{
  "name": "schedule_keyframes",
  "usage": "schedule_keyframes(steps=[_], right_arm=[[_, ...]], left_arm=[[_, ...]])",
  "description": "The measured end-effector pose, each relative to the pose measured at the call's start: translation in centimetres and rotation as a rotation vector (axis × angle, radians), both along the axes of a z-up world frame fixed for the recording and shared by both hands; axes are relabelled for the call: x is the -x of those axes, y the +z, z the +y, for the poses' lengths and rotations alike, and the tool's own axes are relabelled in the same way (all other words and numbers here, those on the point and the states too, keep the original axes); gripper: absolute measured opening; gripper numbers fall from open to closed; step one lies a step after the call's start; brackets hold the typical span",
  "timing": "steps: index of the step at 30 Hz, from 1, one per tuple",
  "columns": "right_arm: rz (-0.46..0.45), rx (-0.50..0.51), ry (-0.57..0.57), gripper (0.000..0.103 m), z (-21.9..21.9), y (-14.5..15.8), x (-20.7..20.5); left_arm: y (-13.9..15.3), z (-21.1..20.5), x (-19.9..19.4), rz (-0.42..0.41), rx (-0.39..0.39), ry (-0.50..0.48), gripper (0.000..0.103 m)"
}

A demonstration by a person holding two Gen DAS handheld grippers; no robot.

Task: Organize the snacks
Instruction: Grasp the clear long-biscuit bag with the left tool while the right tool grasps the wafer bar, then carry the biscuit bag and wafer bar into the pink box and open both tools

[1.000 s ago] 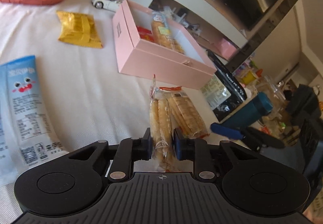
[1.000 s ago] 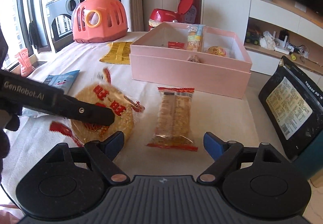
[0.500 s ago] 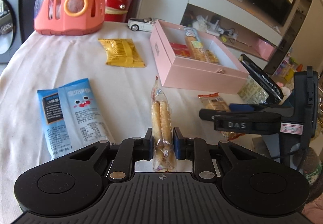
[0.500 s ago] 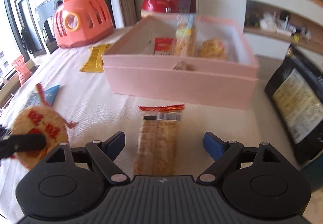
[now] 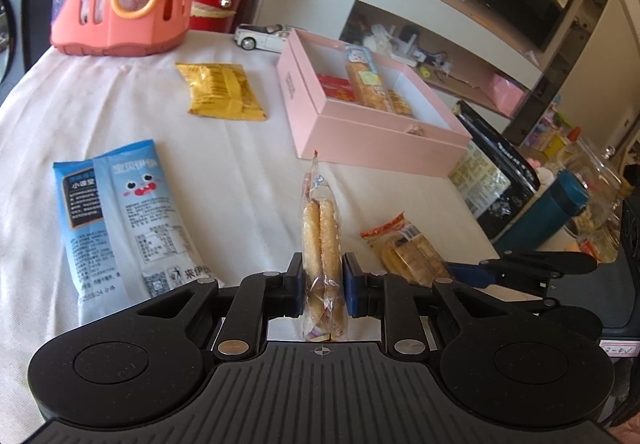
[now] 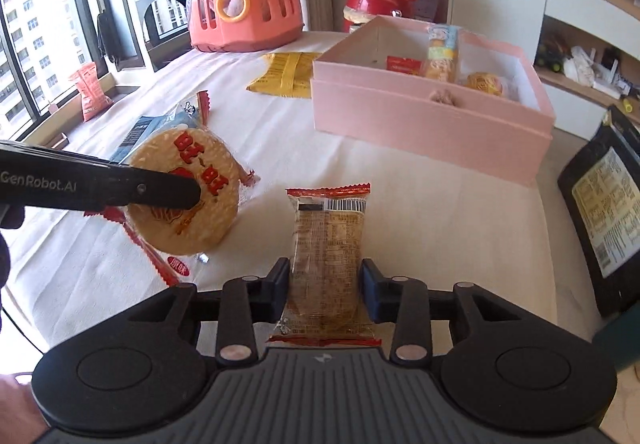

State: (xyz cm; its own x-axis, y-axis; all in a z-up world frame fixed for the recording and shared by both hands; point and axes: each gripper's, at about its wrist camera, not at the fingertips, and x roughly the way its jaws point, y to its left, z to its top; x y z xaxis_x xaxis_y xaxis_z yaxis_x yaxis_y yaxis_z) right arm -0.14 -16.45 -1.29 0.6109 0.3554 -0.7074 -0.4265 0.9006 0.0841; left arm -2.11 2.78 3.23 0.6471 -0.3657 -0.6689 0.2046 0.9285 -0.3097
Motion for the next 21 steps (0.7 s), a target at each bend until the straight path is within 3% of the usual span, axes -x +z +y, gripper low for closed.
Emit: schedule_keyframes(steps=[10,14,19,21], right_arm=[[-0.013,0.041,-0.010,0.042,0.2,-0.2,0.0],[-0.007,0.023,-0.032,0.067,0.5,-0.3,-1.4],[-0.010,-0.005,-0.059,0.069,0.6,-0.4,-2.8],[-0.012,-0.003,-0.061,0.065,0.6,-0.3,-2.8]], left_arm=[[-0.2,-0.7,0.5,0.008,-0.002,-0.030,0.024],[-0.4,-0.6,0.4,0.014,0.004,-0.021,0.026],[-0.7,-0.5,0.3,0.020,-0.001,-0.010,0.030],[-0.8,-0.4,0.1,0.023,0.009,-0.005,0.031]])
